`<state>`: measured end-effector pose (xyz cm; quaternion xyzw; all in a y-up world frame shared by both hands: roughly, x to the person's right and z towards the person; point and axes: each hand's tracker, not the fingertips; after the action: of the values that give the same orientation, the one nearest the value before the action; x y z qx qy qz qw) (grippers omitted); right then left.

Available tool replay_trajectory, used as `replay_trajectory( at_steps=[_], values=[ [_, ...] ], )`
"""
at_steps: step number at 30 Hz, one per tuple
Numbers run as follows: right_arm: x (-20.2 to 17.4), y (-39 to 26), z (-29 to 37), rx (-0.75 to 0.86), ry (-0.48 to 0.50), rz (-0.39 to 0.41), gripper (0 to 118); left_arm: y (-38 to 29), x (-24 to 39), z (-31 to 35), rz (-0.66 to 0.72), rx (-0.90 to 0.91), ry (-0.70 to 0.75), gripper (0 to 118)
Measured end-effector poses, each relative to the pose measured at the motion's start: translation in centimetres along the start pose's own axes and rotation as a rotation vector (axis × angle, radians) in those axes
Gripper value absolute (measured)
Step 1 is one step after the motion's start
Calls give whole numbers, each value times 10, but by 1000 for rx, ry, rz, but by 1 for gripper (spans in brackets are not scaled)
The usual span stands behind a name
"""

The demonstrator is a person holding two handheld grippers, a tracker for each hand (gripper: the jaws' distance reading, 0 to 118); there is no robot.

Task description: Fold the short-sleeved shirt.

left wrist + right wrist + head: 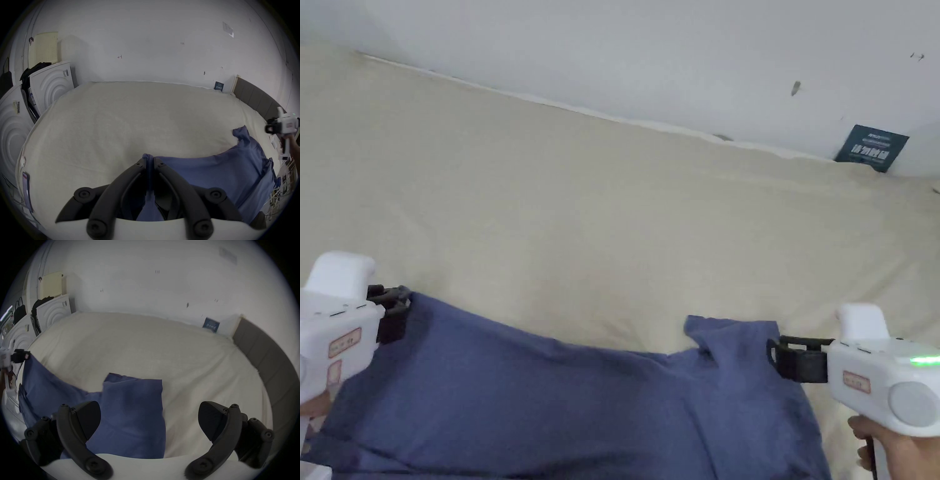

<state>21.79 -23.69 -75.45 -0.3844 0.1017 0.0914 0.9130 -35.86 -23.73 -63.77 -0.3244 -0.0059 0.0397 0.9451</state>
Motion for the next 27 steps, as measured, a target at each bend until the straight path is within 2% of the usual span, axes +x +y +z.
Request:
replay_trajectory(
  at_steps=[2, 3, 4, 5, 6, 7, 9, 10, 11, 12, 15, 23, 27],
  values=[
    [17, 8, -37, -75, -6, -47, 118, 1, -1, 3, -16, 13, 22, 8],
    [22, 9, -50, -110, -20, -60, 113, 2, 1, 1, -8, 14, 21, 8],
    [24, 6, -62, -137, -34, -62, 102, 3, -1, 2, 6, 11, 12, 8],
    [24, 3, -73, -168, -42, -34, 84, 2, -4, 2, 37, 11, -8, 8],
    [24, 1, -82, -206, -35, -28, 57, 2, -6, 1, 30, 10, -15, 8],
    [23, -2, -91, -236, -26, -16, 41, 2, -7, -4, 19, 8, -12, 8],
    [15, -15, -104, -275, 12, 37, 37, 2, -6, -8, -31, -21, 28, 8],
    [13, -13, -97, -214, -35, 76, 33, 1, -6, -8, -26, -31, 22, 8],
    [15, -10, -94, -227, -16, 53, 20, 0, -7, -10, -14, -33, 15, 8],
    [19, -12, -98, -227, -2, 35, 0, 0, -9, -11, 7, -39, 1, 8],
    [21, -8, -86, -186, -14, 5, 0, -4, -11, -12, 63, -36, -6, 8],
    [7, 5, 42, 134, -86, -9, 0, 0, -10, 17, 91, 47, -7, 8],
    [16, -10, 81, 206, -94, -22, 0, 0, -13, 42, 133, 100, -17, 8]
  ],
)
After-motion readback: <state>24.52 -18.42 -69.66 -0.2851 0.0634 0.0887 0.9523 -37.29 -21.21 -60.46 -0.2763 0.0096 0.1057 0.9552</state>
